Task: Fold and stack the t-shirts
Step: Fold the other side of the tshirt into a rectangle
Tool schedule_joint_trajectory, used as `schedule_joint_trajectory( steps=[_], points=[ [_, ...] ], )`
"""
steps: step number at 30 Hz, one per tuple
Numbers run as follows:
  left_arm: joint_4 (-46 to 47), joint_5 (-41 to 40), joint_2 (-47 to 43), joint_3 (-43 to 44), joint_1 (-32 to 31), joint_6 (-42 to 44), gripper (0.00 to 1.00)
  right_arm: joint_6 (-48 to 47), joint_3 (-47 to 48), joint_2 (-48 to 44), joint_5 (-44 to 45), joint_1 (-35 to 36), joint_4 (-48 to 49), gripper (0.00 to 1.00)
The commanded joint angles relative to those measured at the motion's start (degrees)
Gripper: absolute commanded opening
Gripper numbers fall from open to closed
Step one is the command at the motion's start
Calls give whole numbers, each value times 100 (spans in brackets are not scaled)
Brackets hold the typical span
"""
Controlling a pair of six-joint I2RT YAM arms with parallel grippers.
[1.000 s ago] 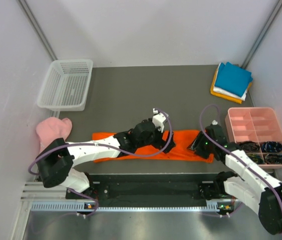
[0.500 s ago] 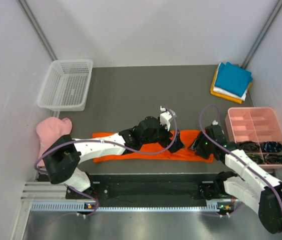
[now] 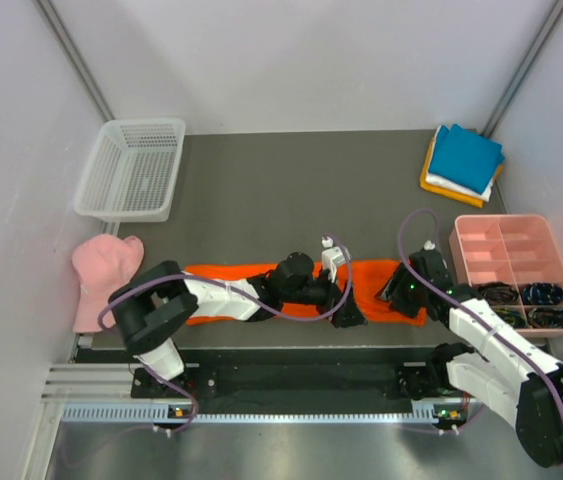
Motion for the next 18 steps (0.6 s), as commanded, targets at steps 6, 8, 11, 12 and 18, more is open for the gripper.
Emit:
schedule_joint_trajectory(
  steps=[6,8,11,12,18],
  points=[
    [1540,285,883,-200,40,-407,99,-58,-14,-30,300,70,-436,50],
    [1619,294,936,-244,75,-442,99,-58,-5,-57,300,70,-471,50],
    [1664,346,945,-358,119,-477,99,-67,4,-66,327,70,-480,50],
    [1638,355,876,-393,119,-477,99,-67,4,-65,318,70,-480,50],
    [1330,276,550,-692,181,-415,99,-49,4,-57,300,70,-445,50]
  ],
)
